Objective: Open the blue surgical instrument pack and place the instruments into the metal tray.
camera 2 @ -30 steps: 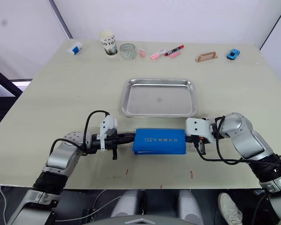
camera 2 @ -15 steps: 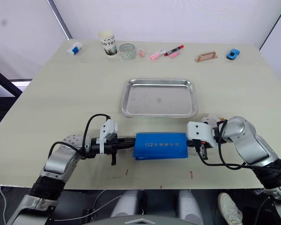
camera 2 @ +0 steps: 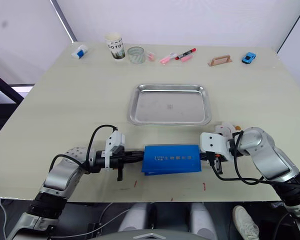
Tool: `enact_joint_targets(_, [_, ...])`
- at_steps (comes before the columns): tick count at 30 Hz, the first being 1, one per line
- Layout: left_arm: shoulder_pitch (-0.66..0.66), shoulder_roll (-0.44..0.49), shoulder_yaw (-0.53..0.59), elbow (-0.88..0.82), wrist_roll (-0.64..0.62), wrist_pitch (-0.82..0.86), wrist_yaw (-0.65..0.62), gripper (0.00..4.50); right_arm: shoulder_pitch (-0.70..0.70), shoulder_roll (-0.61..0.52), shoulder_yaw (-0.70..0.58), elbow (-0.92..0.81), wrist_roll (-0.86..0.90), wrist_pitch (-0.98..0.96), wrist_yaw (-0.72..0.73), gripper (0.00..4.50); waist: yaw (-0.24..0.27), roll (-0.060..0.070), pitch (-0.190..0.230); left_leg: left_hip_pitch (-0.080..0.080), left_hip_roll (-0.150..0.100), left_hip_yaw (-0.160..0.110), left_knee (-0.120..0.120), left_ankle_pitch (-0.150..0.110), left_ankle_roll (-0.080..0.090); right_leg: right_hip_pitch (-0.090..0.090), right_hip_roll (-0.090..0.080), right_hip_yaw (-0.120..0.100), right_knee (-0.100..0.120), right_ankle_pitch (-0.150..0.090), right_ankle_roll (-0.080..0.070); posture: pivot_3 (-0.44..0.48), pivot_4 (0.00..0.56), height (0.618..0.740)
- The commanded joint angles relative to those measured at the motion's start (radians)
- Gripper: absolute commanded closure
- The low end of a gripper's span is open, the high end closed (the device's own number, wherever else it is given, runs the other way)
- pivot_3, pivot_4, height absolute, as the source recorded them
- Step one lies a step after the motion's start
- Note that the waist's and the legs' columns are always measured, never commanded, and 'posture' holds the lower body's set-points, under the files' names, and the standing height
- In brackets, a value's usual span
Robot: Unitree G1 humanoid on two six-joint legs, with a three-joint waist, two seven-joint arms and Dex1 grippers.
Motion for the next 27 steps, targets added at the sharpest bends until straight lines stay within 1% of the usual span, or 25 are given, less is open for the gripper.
enact_joint_targets(1, [0.018, -0.016, -0.044, -0.016, -0.001, 0.003, -0.005, 4.48, 0.014, 0.011, 0.007, -0.011, 0.022, -0.024, 0.001, 4.5, 0.0, 0.0, 0.0, 0.0, 0.0, 0.0, 0.0, 0.0, 0.0, 0.0, 0.0, 0.0, 0.0, 0.0, 0.0, 0.0, 0.15, 0.74])
enact_joint_targets(6, [0.02, -0.014, -0.038, -0.007, 0.004, -0.012, 0.0, 4.48, 0.016, 0.013, 0.0, -0.009, 0.031, -0.02, -0.005, 4.5, 0.0, 0.0, -0.001, 0.0, 0.0, 0.0, 0.0, 0.0, 0.0, 0.0, 0.0, 0.0, 0.0, 0.0, 0.0, 0.0, 0.15, 0.74])
enact_joint_targets(12, [0.019, -0.015, -0.045, -0.021, -0.003, -0.004, -0.005, 4.48, 0.026, 0.018, -0.006, -0.046, 0.062, 0.002, -0.001, 4.5, 0.0, 0.0, -0.001, 0.0, 0.0, 0.0, 0.0, 0.0, 0.0, 0.0, 0.0, 0.0, 0.0, 0.0, 0.0, 0.0, 0.15, 0.74])
enact_joint_targets(18, [0.015, -0.015, -0.037, -0.017, 0.008, -0.008, 0.015, 4.48, 0.035, 0.013, -0.021, -0.019, 0.043, -0.023, -0.024, 4.5, 0.0, 0.0, -0.001, 0.0, 0.0, 0.0, 0.0, 0.0, 0.0, 0.0, 0.0, 0.0, 0.0, 0.0, 0.0, 0.0, 0.15, 0.74])
enact_joint_targets(20, [0.018, -0.015, -0.007, 0.005, 0.002, -0.038, 0.02, 4.48, 0.05, 0.005, -0.053, -0.011, 0.059, -0.021, -0.034, 4.5, 0.001, 0.0, -0.001, 0.0, 0.0, 0.0, 0.0, 0.0, 0.0, 0.0, 0.0, 0.0, 0.0, 0.0, 0.0, 0.0, 0.15, 0.74])
enact_joint_targets(23, [0.027, -0.026, 0.057, 0.013, -0.055, -0.044, 0.02, 4.48, 0.092, -0.02, -0.099, -0.021, 0.099, -0.023, -0.023, 4.5, 0.001, 0.0, -0.001, 0.0, 0.0, 0.0, 0.0, 0.0, 0.0, 0.0, 0.0, 0.0, 0.0, 0.0, 0.0, 0.0, 0.15, 0.74])
enact_joint_targets(27, [0.072, 0.039, 0.153, 0.032, -0.141, -0.042, -0.076, 4.48, 0.189, -0.024, -0.251, -0.021, 0.205, -0.047, -0.04, 4.5, -0.002, 0.0, 0.0, -0.001, 0.0, 0.0, 0.0, 0.0, 0.0, 0.0, 0.0, 0.0, 0.0, 0.0, 0.0, 0.0, 0.15, 0.74])
